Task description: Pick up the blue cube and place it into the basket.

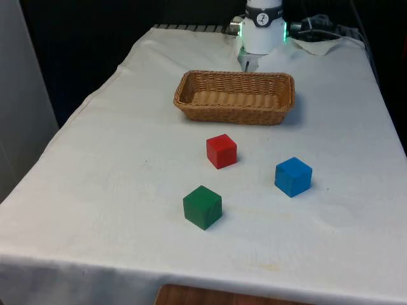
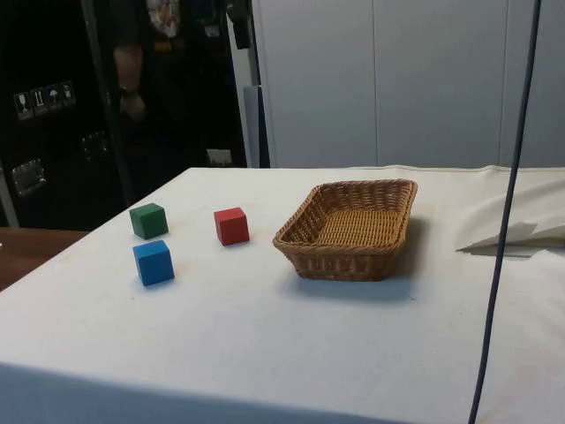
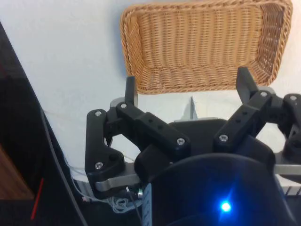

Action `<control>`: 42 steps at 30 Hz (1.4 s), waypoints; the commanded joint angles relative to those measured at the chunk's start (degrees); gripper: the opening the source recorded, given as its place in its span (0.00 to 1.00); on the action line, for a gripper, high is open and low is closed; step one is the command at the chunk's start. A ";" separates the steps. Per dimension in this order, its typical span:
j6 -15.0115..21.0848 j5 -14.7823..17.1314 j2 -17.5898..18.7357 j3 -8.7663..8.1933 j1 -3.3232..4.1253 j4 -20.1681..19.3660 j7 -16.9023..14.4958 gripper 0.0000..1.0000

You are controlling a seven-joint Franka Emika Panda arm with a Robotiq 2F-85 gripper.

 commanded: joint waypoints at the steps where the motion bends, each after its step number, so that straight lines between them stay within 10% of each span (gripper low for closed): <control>1: 0.00 -0.29 1.09 0.29 0.29 1.03 0.97 1.00; 42: 8.59 -3.32 18.16 5.33 1.32 12.89 13.64 1.00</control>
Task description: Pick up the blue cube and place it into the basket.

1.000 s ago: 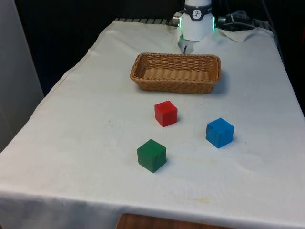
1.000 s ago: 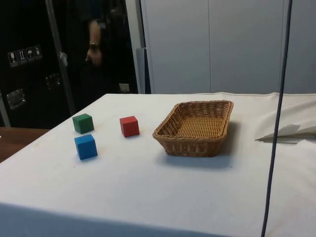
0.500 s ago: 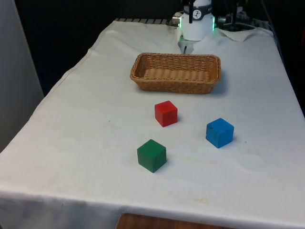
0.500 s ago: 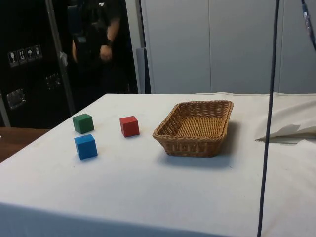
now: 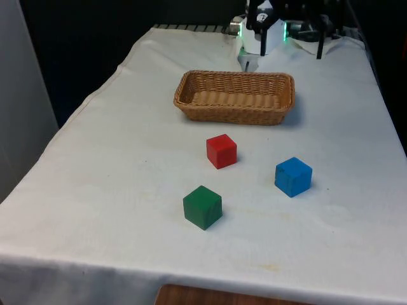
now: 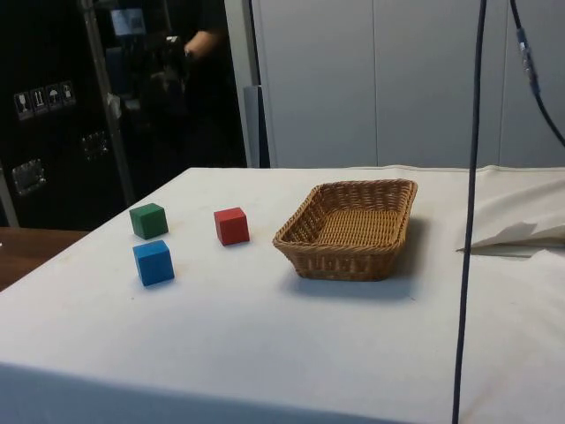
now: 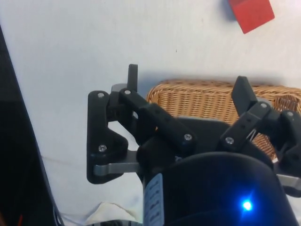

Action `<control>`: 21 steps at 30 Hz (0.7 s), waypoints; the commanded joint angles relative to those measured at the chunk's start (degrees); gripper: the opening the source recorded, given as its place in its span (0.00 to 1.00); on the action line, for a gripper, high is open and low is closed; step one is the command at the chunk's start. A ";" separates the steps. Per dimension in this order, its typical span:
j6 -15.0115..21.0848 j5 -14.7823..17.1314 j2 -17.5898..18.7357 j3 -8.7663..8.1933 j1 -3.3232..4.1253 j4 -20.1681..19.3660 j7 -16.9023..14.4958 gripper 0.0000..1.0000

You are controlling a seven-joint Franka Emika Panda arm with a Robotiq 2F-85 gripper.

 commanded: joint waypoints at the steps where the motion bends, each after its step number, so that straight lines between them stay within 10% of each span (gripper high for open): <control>1: 0.63 -0.11 0.40 -0.11 0.17 0.11 0.86 1.00; 21: 4.81 0.11 5.33 0.17 0.29 1.32 7.85 1.00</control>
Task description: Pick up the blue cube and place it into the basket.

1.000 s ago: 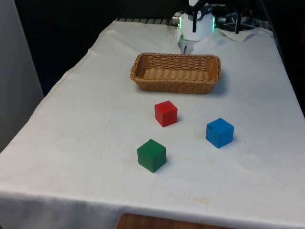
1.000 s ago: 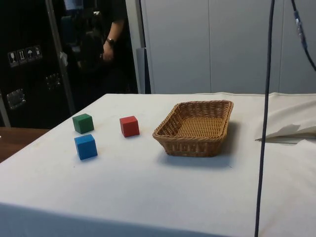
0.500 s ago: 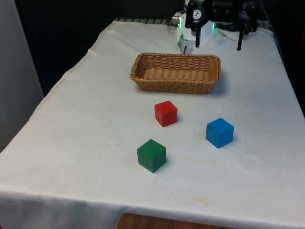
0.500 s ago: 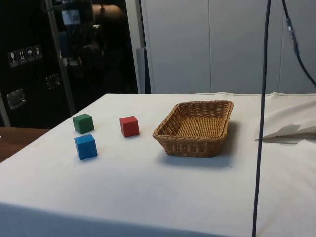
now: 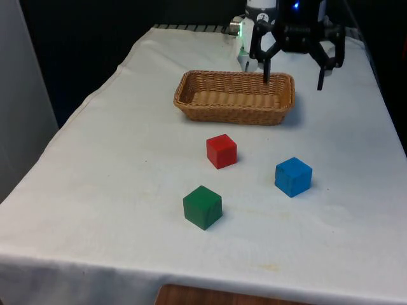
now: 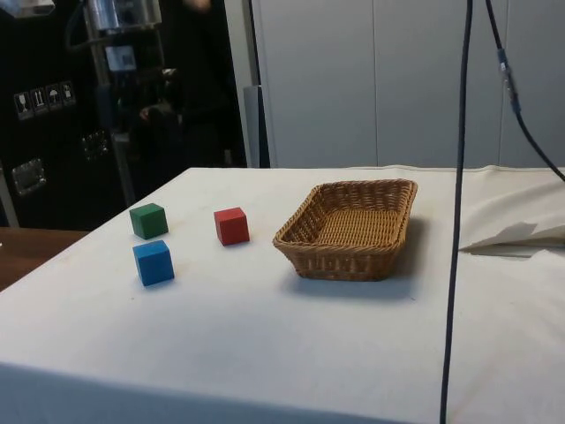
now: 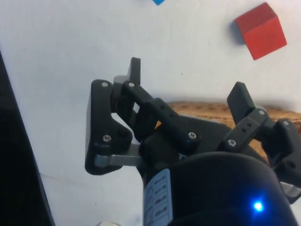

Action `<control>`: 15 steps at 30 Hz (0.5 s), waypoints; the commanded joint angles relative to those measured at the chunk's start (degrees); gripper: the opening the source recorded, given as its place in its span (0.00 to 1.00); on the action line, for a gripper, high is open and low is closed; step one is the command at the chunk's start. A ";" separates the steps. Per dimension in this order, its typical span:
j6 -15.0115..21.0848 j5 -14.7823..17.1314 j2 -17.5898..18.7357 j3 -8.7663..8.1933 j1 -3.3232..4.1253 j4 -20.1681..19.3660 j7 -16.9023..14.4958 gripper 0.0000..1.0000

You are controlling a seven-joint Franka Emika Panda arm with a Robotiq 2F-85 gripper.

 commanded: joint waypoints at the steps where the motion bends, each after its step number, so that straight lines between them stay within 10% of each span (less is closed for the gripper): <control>1: 0.46 0.11 0.80 0.00 0.17 0.63 0.74 1.00; 15: 3.90 -0.86 4.81 0.46 1.03 2.98 5.10 1.00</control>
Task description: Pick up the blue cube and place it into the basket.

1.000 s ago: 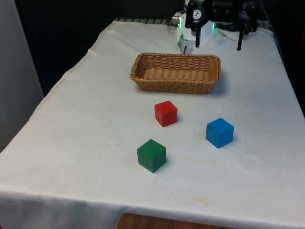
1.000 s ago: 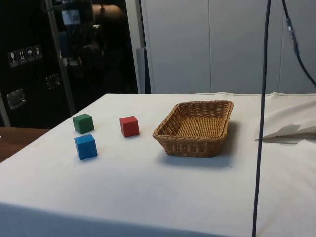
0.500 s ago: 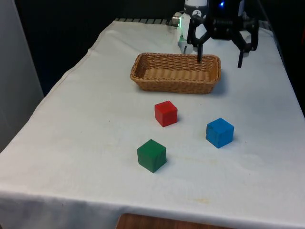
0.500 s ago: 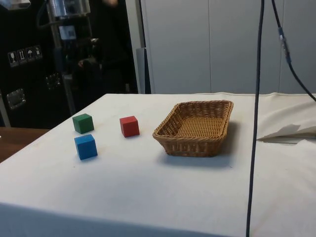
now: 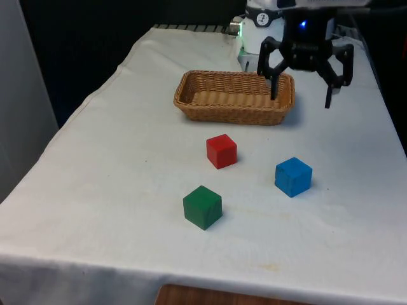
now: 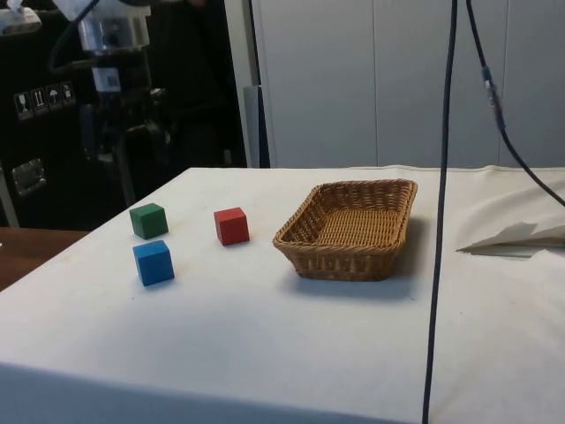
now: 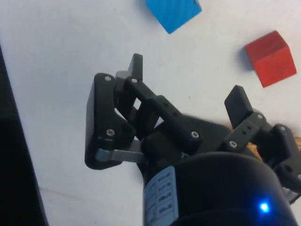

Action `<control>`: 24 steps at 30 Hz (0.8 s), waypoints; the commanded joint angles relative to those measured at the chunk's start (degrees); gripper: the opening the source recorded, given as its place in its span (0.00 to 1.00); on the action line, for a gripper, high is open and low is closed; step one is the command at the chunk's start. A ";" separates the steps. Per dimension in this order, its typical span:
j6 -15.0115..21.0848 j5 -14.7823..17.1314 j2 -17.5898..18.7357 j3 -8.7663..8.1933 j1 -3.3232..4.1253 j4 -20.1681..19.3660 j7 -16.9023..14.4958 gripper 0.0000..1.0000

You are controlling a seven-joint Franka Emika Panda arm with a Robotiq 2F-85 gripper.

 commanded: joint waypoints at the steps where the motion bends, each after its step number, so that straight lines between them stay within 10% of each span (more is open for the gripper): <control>1: 1.03 -0.34 0.52 -0.17 0.40 0.06 0.97 1.00; 24: 8.02 -4.87 6.36 0.46 1.43 -0.74 11.12 1.00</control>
